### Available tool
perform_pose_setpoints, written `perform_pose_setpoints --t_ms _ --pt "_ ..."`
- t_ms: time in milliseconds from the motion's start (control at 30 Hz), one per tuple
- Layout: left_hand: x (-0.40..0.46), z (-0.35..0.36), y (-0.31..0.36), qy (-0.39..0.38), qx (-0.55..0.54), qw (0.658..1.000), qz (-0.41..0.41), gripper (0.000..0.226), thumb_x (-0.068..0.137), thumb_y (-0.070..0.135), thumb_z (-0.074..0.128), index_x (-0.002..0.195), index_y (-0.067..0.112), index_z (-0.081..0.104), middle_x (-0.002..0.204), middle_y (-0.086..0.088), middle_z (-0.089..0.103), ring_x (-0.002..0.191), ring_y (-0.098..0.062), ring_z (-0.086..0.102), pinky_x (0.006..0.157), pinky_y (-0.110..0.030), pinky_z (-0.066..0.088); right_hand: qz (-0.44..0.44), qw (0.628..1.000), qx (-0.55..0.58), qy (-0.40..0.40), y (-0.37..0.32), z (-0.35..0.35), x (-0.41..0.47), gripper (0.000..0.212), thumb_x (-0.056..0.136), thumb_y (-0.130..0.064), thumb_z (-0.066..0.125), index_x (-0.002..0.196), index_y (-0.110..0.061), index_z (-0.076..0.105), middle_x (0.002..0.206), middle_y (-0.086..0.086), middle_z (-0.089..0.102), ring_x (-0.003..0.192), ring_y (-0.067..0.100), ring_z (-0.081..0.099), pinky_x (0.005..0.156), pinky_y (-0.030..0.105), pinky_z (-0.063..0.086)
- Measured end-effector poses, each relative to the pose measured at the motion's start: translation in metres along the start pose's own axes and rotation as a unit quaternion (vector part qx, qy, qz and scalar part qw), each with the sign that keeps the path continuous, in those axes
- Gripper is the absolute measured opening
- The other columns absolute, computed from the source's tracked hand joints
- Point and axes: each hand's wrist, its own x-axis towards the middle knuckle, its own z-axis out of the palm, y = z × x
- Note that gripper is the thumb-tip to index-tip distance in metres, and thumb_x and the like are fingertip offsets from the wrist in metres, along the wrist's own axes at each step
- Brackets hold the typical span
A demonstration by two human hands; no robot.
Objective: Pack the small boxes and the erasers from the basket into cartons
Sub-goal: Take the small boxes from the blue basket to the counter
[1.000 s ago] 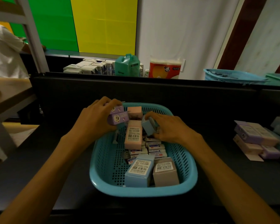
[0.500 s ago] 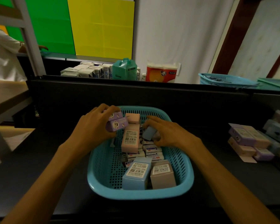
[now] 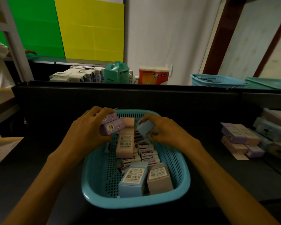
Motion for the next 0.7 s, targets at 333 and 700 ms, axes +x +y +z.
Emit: perform_pose_setpoints --t_ms 333,700 --pt "0.000 -0.017 0.044 0.021 -0.043 0.997 0.052 0.080 0.059 0.028 0.086 0.129 0.027 0.047 0.121 -0.001 0.052 0.095 -0.024 0.059 0.072 -0.038 0.053 0.038 0.985 0.114 0.121 -0.001 -0.051 -0.055 0.056 0.079 -0.016 0.073 0.124 -0.034 0.044 0.118 -0.013 0.050 0.105 0.004 0.055 0.084 0.017 0.052" --pt "0.008 -0.011 0.157 0.009 -0.073 0.988 0.139 0.077 0.064 0.031 0.082 0.132 0.029 0.045 0.124 0.001 0.049 0.101 -0.022 0.055 0.075 -0.038 0.051 0.116 0.975 0.060 0.179 0.079 -0.085 -0.158 0.056 0.080 -0.021 0.074 0.123 -0.035 0.042 0.130 -0.003 0.053 0.105 0.006 0.053 0.084 0.021 0.046"
